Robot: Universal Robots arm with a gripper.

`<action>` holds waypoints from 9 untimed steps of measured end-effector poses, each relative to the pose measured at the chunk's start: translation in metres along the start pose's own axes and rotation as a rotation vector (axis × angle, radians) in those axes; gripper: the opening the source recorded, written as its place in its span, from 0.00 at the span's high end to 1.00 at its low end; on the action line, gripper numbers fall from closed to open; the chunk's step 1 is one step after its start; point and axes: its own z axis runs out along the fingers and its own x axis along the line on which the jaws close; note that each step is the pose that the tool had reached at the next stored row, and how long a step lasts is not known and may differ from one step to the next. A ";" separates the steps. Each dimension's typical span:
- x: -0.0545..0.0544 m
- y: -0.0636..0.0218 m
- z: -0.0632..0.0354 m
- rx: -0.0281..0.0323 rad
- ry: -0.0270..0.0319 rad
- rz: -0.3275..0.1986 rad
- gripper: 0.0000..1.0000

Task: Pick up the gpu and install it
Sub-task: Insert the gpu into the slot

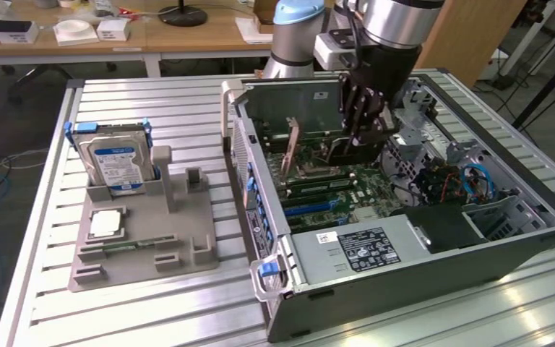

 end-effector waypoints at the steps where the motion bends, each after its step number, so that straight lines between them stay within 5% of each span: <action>1: 0.000 0.0004 0.0018 0.0004 0.0000 0.000 0.74; 9: 0.000 0.0038 0.0154 0.0055 0.0000 0.000 0.74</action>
